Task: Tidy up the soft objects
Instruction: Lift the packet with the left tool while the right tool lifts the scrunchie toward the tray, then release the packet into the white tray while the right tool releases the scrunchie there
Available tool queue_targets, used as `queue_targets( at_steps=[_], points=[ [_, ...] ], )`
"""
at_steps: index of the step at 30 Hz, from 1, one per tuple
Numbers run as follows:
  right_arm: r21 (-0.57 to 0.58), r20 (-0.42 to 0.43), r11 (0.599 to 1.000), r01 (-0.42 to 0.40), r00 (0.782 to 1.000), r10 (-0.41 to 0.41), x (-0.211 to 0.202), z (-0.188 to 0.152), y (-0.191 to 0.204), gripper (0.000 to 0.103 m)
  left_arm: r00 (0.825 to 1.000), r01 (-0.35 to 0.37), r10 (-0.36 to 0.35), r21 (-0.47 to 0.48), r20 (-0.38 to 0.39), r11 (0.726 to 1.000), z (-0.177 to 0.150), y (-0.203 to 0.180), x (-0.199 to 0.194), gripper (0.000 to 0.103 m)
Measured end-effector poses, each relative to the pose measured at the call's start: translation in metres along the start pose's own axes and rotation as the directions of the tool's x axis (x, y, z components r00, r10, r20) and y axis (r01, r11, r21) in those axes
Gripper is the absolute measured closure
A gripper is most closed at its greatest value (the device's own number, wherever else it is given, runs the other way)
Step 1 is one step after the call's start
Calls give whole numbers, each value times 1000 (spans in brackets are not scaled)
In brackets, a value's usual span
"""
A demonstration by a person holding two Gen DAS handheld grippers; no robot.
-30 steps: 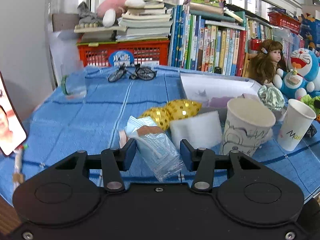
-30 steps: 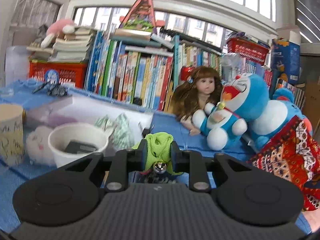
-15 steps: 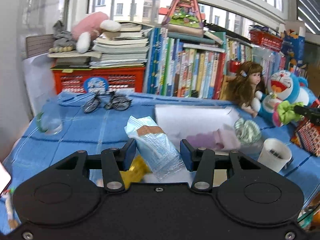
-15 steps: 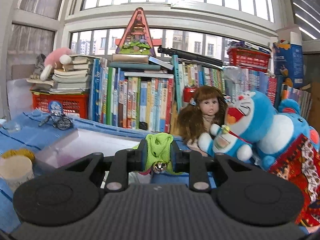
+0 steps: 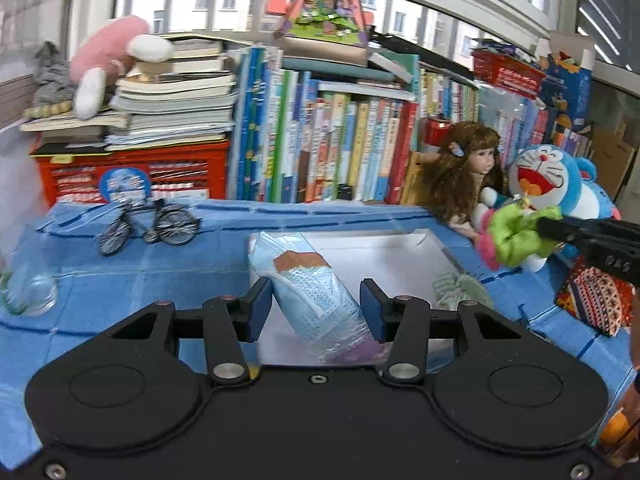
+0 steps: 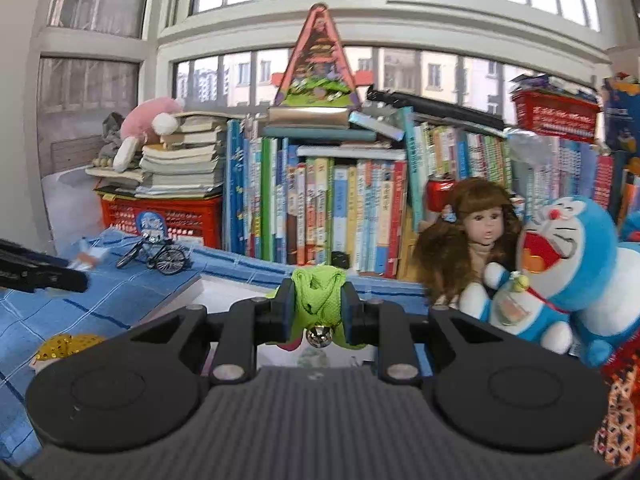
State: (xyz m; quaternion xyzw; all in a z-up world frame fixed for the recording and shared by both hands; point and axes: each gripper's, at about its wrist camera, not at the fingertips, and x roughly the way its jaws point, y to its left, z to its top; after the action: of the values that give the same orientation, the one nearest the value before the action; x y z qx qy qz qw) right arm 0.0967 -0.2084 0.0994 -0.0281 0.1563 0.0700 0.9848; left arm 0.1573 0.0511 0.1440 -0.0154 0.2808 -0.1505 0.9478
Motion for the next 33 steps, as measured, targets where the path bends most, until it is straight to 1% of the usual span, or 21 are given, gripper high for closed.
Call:
queue_targets(
  at_steps=[4, 10, 13, 16, 20, 28, 33],
  points=[
    [52, -79, 997, -55, 995, 59, 28, 7, 0, 75, 999, 35, -35, -17, -39, 999, 9, -6, 27, 57],
    [122, -165, 989, -79, 981, 98, 67, 13, -1, 75, 994, 51, -55, -50, -90, 997, 19, -5, 70, 57],
    [134, -218, 988, -72, 971, 100, 88, 15, 1, 75, 991, 39, -45, -50, -123, 998, 23, -4, 95, 57],
    [125, -272, 990, -64, 958, 97, 110, 13, 5, 75, 983, 31, -42, -61, -177, 998, 23, -1, 119, 57],
    [124, -341, 992, -39, 937, 79, 136, 8, 7, 74, 974, 10, -22, -53, -227, 999, 19, 1, 142, 57],
    [118, -422, 992, -34, 903, 82, 158, -4, 14, 74, 948, 4, -26, -70, -316, 998, 13, 7, 171, 57],
    [122, -440, 992, -38, 893, 88, 161, -5, 14, 74, 941, -4, -22, -76, -338, 997, 9, 10, 179, 57]
  ],
)
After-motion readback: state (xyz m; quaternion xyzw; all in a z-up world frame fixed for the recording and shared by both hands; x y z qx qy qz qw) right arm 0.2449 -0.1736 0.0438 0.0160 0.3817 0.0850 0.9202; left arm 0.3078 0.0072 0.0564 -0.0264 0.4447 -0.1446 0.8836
